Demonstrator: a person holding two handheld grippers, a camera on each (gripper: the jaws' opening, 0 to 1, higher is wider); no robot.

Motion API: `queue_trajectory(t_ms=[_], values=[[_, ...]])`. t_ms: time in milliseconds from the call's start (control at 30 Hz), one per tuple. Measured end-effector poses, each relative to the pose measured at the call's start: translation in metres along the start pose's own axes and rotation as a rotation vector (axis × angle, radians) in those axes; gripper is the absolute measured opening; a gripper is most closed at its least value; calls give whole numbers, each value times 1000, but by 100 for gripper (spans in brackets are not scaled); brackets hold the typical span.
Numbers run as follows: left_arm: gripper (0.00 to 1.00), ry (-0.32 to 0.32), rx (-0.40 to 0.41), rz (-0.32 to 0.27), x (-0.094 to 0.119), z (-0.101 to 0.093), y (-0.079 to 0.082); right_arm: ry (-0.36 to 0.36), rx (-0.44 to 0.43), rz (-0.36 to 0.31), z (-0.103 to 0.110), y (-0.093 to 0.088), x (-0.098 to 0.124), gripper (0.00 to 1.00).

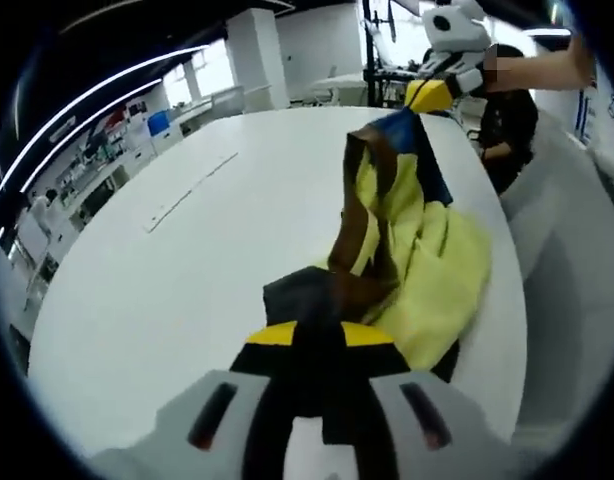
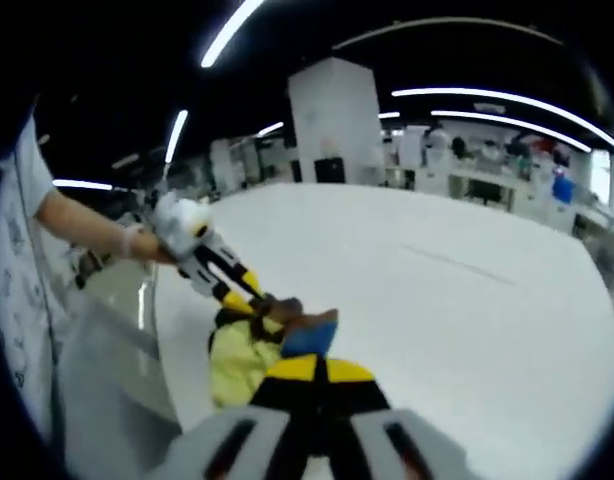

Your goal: Fold the garment on the visible template until the final outline fits inside the template.

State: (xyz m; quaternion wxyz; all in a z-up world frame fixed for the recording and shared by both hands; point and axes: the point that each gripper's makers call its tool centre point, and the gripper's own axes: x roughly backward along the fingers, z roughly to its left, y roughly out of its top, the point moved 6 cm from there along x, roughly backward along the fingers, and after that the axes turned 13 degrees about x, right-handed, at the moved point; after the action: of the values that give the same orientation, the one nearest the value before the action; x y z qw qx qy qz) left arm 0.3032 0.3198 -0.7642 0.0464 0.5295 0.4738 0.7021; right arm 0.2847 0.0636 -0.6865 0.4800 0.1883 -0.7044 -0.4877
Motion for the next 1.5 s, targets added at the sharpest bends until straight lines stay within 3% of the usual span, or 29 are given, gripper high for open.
queue_trajectory(t_ms=[333, 433, 500, 633, 833, 933, 1067, 1133, 1500], values=[[8, -50, -58, 32, -9, -21, 7, -13, -15, -10, -2, 2, -2, 0], [0, -46, -26, 31, -7, -19, 6, -18, -18, -11, -2, 2, -2, 0], [0, -34, 4, 21, -6, -18, 8, -22, -19, -10, -2, 1, -1, 0], [0, -9, 94, -22, 6, -11, 12, -33, -29, -14, -2, -1, 4, 0], [0, 59, 230, -153, 43, 6, 30, -50, -66, -54, -4, 4, 15, 0], [0, 89, 238, -196, 63, 13, 42, -56, -76, -74, -4, 8, 20, 0], [0, 108, 258, -248, 88, 19, 56, -57, -83, -108, -1, 20, 25, 0], [0, 122, 255, -273, 97, 15, 71, -62, -72, -127, 0, 29, 27, 0], [0, 203, 237, -397, 145, 24, 109, -96, 7, -276, -5, 94, 46, 0]])
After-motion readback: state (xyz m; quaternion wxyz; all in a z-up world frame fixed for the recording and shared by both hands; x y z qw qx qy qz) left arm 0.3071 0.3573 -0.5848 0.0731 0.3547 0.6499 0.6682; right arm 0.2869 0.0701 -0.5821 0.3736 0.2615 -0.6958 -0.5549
